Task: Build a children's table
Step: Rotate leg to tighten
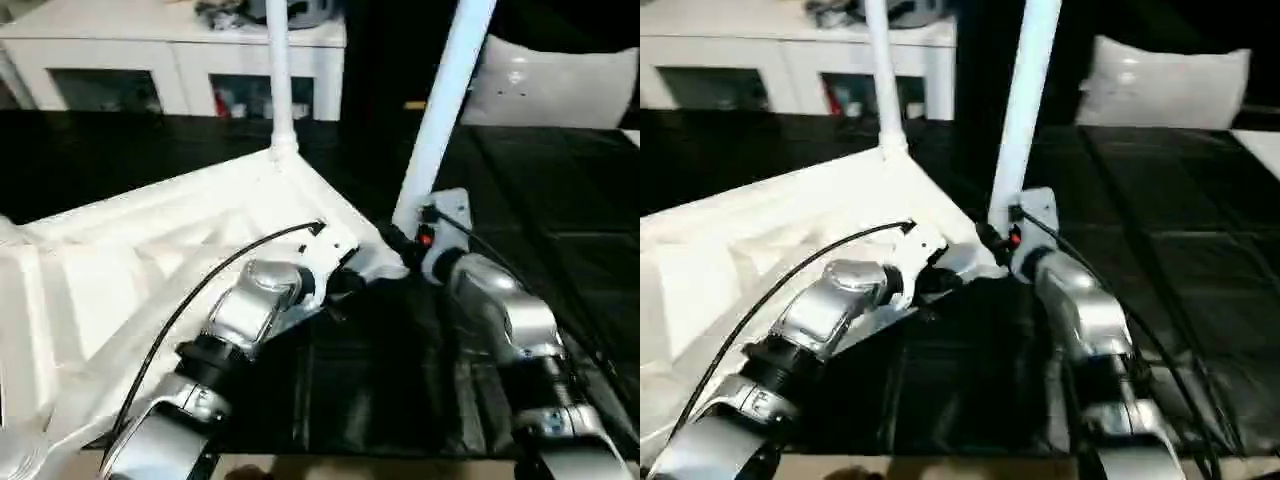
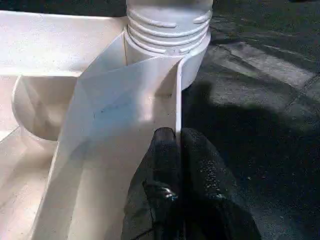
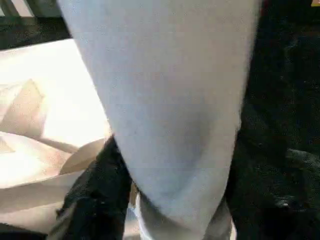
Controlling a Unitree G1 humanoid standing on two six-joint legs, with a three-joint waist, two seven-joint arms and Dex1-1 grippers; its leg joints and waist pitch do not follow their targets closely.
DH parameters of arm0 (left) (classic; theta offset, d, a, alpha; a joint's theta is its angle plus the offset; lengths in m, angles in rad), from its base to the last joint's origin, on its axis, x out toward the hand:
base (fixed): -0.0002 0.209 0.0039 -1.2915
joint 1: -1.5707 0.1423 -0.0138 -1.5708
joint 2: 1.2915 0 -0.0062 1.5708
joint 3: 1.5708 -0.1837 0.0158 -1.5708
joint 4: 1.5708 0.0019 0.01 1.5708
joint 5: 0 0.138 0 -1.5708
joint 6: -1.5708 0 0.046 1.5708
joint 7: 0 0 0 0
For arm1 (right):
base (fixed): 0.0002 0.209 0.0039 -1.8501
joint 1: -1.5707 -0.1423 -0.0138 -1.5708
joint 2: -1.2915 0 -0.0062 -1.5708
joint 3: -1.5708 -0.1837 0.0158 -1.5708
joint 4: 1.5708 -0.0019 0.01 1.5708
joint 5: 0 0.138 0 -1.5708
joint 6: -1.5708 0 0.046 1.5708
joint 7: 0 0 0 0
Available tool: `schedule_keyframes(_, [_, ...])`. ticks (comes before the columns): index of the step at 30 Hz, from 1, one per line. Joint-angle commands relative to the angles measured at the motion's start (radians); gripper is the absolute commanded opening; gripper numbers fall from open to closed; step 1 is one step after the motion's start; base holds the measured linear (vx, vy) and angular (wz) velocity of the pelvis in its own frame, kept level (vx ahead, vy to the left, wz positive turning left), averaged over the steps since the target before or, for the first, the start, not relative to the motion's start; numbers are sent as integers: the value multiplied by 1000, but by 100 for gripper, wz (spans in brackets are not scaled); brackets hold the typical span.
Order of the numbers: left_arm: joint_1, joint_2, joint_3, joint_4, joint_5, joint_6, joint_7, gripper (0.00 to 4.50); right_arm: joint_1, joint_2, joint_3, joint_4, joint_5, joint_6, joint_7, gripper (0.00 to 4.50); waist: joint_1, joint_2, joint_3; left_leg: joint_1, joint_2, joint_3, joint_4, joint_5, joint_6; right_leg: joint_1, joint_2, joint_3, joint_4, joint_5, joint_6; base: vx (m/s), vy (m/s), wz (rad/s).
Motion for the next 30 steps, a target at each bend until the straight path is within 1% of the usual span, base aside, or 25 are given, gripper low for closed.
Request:
schedule_keyframes(1, [-19, 10, 30, -57, -3, -40, 22, 0, 29, 16, 40, -26, 38, 46, 50, 291, 8, -13, -74, 9, 46, -23, -61, -93, 60, 62, -79, 48, -64, -65, -215, 0, 0, 0])
schedule_keyframes(2, [-14, 24, 15, -67, 3, -52, 6, 0, 32, 8, 42, -45, 42, 57, 61, 298, 7, -10, -73, 12, 48, -23, -63, -116, 54, 59, -79, 48, -68, -102, -209, 0, 0, 0])
schedule_keyframes(3, [-14, 24, 15, -67, 3, -52, 6, 0, 32, 8, 42, -45, 42, 57, 61, 302, 6, -8, -72, 12, 49, -24, -64, -125, 49, 60, -79, 48, -69, -118, -204, 0, 0, 0])
schedule_keyframes(4, [-9, 39, 6, -72, 5, -67, -12, 0, 33, -9, 50, -58, 45, 58, 91, 311, 4, -8, -71, 15, 50, -24, -66, -141, 41, 57, -78, 47, -72, -141, -200, 0, 0, 0])
schedule_keyframes(5, [-5, 52, -1, -76, 5, -76, -30, 0, 34, -26, 59, -68, 48, 61, 122, 324, 3, -4, -71, 16, 51, -25, -67, -157, 32, 56, -78, 47, -74, -153, -197, 0, 0, 0])
schedule_keyframes(6, [5, 81, -14, -83, 7, -94, -69, 0, 32, -67, 77, -84, 51, 61, 192, 335, 5, -2, -72, 18, 51, -25, -66, -156, 28, 56, -76, 48, -72, -142, -197, 0, 0, 0])
schedule_keyframes(8, [8, 92, -19, -84, 7, -102, -83, 0, 31, -83, 84, -88, 49, 59, 217, 345, 4, -3, -72, 15, 52, -24, -66, -154, 30, 57, -78, 49, -69, -116, -202, 0, 0, 0])
schedule_keyframes(9, [11, 104, -24, -84, 7, -114, -99, 0, 30, -99, 91, -91, 48, 58, 245, 362, 4, -3, -72, 14, 53, -25, -66, -150, 30, 58, -78, 49, -68, -107, -204, 0, 0, 0])
schedule_keyframes(10, [18, 122, -31, -86, 3, -133, -129, 0, 27, -125, 103, -93, 40, 46, 287, 362, 5, -1, -73, 15, 51, -25, -64, -142, 31, 57, -77, 48, -66, -92, -209, 0, 0, 0])
schedule_keyframes(12, [25, 147, -43, -91, 1, -154, -169, 0, 24, -150, 110, -95, 37, 35, 331, 381, 7, -1, -73, 14, 52, -24, -63, -134, 37, 58, -77, 49, -62, -66, -220, 0, 0, 0])
schedule_keyframes(13, [35, 179, -63, -97, 0, -183, -217, 0, 18, -176, 113, -83, 35, 10, 380, 394, 9, -1, -73, 15, 53, -24, -63, -138, 37, 57, -79, 48, -63, -69, -222, 0, 0, 0])
schedule_keyframes(14, [39, 197, -72, -99, -1, -192, -241, 0, 15, -192, 117, -73, 34, -8, 415, 394, 9, -3, -73, 15, 53, -24, -63, -149, 38, 58, -79, 48, -63, -81, -222, 0, 0, 0])
schedule_keyframes(15, [39, 197, -72, -99, -1, -192, -241, 0, 15, -192, 117, -73, 34, -8, 415, 407, 10, -2, -73, 16, 53, -24, -63, -152, 37, 57, -80, 49, -64, -87, -222, 0, 0, 0])
schedule_keyframes(16, [48, 236, -90, -93, 4, -229, -298, 0, 18, -236, 141, -67, 39, -55, 526, 407, 10, -1, -71, 16, 54, -23, -64, -150, 36, 56, -80, 50, -63, -84, -226, 0, 0, 0])
schedule_keyframes(17, [49, 239, -91, -93, 4, -232, -302, 0, 18, -240, 143, -67, 39, -59, 534, 407, 15, 0, -73, 19, 56, -24, -62, -163, 36, 56, -81, 48, -64, -95, -226, 0, 0, 0])
schedule_keyframes(18, [52, 256, -96, -88, 6, -251, -326, 0, 20, -256, 155, -68, 42, -76, 581, 407, 17, 1, -71, 20, 56, -23, -63, -172, 36, 54, -79, 49, -64, -102, -227, 0, 0, 0])
schedule_keyframes(20, [59, 292, -105, -82, 3, -294, -384, 0, 16, -274, 169, -57, 59, -96, 666, 407, 24, 5, -71, 19, 57, -24, -64, -182, 34, 55, -80, 49, -63, -111, -225, 0, 0, 0])
schedule_keyframes(21, [64, 311, -106, -86, -7, -311, -421, 0, 5, -273, 173, -33, 66, -108, 704, 407, 26, 4, -72, 20, 58, -24, -64, -185, 34, 53, -80, 49, -63, -108, -229, 0, 0, 0])
schedule_keyframes(23, [65, 318, -107, -88, -11, -313, -432, 0, 0, -272, 174, -22, 68, -114, 719, 407, 30, 5, -72, 22, 59, -23, -63, -188, 28, 52, -80, 49, -61, -107, -240, 0, 0, 0])
schedule_keyframes(24, [65, 330, -108, -89, -13, -315, -446, 0, -7, -270, 178, -1, 69, -121, 743, 381, 34, 4, -72, 23, 59, -23, -63, -192, 25, 50, -81, 49, -61, -109, -245, 0, 0, 0])
schedule_keyframes(26, [65, 346, -111, -88, -12, -323, -462, 0, -14, -268, 189, 21, 72, -127, 783, 381, 35, 2, -71, 20, 59, -23, -64, -197, 22, 51, -80, 48, -59, -117, -247, 0, 0, 0])
schedule_keyframes(29, [64, 364, -105, -80, -14, -335, -476, 0, -24, -267, 209, 49, 78, -137, 846, 368, 36, 2, -72, 20, 59, -24, -64, -203, 19, 51, -82, 48, -59, -136, -245, 0, 0, 0])
schedule_keyframes(30, [64, 369, -104, -79, -14, -338, -480, 0, -26, -266, 213, 55, 79, -138, 856, 339, 36, 1, -72, 21, 59, -23, -64, -208, 18, 50, -83, 48, -60, -142, -243, 0, 0, 0])
